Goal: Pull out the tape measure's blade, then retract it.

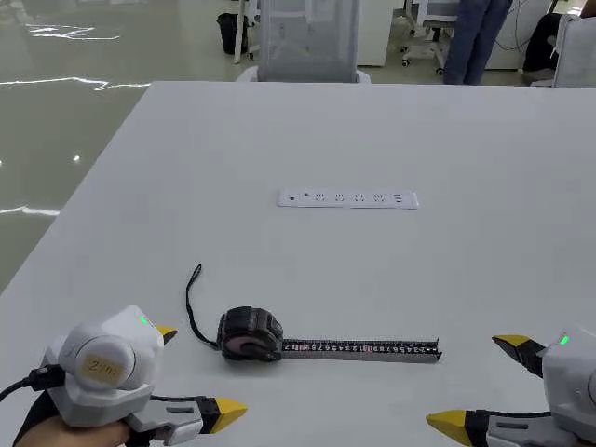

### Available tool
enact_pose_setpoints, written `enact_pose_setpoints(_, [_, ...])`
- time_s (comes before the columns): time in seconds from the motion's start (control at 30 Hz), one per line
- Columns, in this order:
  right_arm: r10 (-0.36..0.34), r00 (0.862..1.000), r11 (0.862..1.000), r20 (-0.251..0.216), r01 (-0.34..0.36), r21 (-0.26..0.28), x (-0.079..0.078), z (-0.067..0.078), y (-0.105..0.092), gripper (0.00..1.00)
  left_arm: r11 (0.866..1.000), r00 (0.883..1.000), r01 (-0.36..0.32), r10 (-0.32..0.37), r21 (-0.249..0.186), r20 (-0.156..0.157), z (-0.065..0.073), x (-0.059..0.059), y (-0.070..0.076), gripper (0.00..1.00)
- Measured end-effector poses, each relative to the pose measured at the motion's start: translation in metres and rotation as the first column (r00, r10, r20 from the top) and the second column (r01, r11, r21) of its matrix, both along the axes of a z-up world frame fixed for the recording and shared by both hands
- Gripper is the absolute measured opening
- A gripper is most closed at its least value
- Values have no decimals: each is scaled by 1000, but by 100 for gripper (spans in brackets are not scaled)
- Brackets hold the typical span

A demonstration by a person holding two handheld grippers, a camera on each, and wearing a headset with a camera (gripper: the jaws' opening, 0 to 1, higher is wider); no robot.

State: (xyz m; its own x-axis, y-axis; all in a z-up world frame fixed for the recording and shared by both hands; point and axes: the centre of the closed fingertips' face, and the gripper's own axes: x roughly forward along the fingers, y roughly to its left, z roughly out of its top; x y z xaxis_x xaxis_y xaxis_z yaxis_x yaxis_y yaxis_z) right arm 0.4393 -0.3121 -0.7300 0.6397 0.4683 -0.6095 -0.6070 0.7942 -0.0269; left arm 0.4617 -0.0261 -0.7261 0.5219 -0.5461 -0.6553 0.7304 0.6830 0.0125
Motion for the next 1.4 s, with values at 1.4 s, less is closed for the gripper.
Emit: enact_pose_setpoints(1.4, [-71, 997, 996, 28, 69, 51, -18, 12, 18, 98, 992, 994, -99, 102, -83, 30, 15, -15, -8, 99])
